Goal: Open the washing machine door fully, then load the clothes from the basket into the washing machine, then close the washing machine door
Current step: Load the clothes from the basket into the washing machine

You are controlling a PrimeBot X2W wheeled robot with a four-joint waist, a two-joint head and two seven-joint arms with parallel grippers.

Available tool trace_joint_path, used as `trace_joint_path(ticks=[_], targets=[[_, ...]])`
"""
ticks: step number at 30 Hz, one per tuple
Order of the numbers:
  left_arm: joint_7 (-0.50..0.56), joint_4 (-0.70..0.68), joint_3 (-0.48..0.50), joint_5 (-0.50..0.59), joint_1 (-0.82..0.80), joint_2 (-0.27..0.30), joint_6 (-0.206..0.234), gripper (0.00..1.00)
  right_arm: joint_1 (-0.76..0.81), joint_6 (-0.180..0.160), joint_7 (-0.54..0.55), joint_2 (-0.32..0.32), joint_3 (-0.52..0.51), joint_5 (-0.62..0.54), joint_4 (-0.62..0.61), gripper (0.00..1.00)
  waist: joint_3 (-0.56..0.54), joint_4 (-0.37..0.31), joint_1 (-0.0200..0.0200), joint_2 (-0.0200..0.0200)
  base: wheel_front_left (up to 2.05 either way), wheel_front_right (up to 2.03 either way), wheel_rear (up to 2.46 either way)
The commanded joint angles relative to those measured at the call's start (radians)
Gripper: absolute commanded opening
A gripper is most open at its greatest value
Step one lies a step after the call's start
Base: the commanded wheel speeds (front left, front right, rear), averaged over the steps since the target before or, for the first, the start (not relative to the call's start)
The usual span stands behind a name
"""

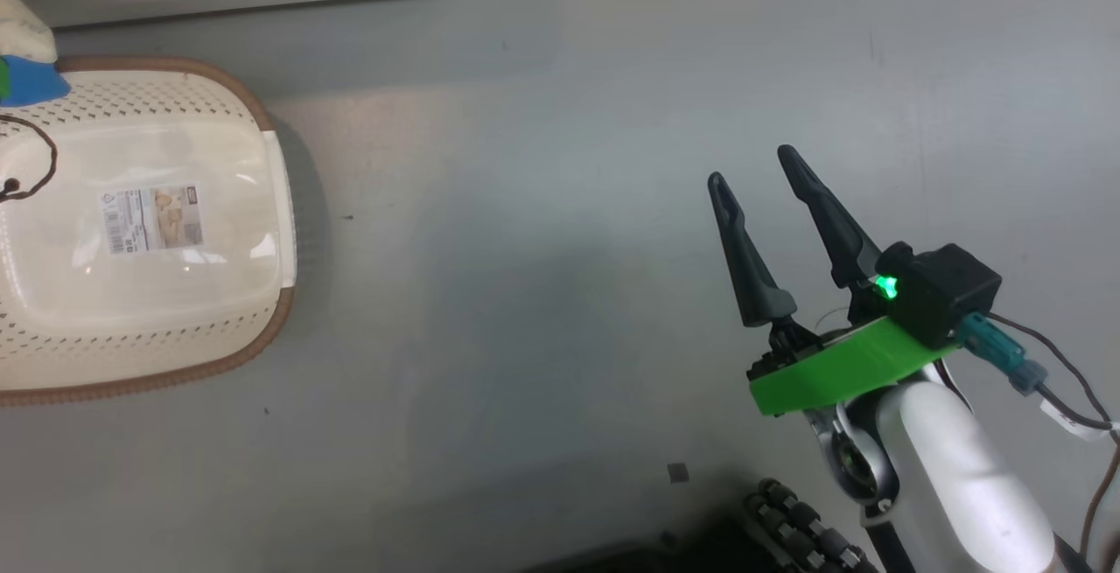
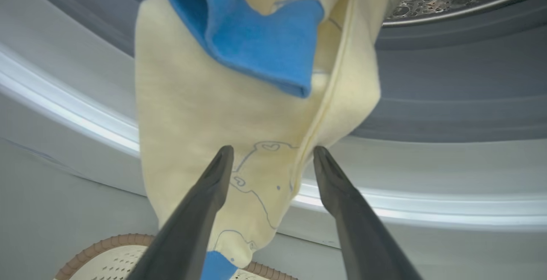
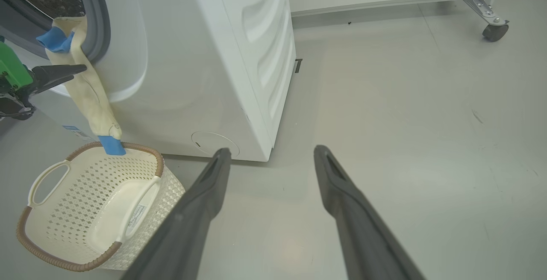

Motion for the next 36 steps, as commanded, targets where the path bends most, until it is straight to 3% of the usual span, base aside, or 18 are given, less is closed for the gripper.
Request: trace_joint_path(ticks=[1, 24, 26, 36], targets=[[0.005, 0.005, 0.018, -0.003, -0.037, 0.072, -0.002, 1.00, 0.002, 0.000, -0.007, -0.001, 0.022, 0.011, -0.033, 1.00, 0.007, -0.007, -0.0001, 0.0000, 0.00, 0.00, 0.00], [-0.022, 0.099, -0.049, -0.047, -0.171, 0.121, -0.002, 0.99, -0.006, 0.000, -0.007, -0.001, 0.042, 0.024, -0.043, 1.00, 0.046, -0.020, -0.0001, 0.0000, 0.00, 0.00, 0.00], [-0.024, 0.098, -0.055, -0.054, -0.179, 0.123, -0.002, 0.00, -0.007, 0.000, -0.007, -0.001, 0.042, 0.024, -0.043, 1.00, 0.047, -0.020, -0.0001, 0.0000, 0.00, 0.00, 0.00], [-0.058, 0.072, -0.104, -0.089, -0.149, 0.122, -0.002, 0.00, -0.007, 0.000, -0.007, -0.001, 0.041, 0.024, -0.029, 1.00, 0.016, -0.006, -0.0001, 0.0000, 0.00, 0.00, 0.00]])
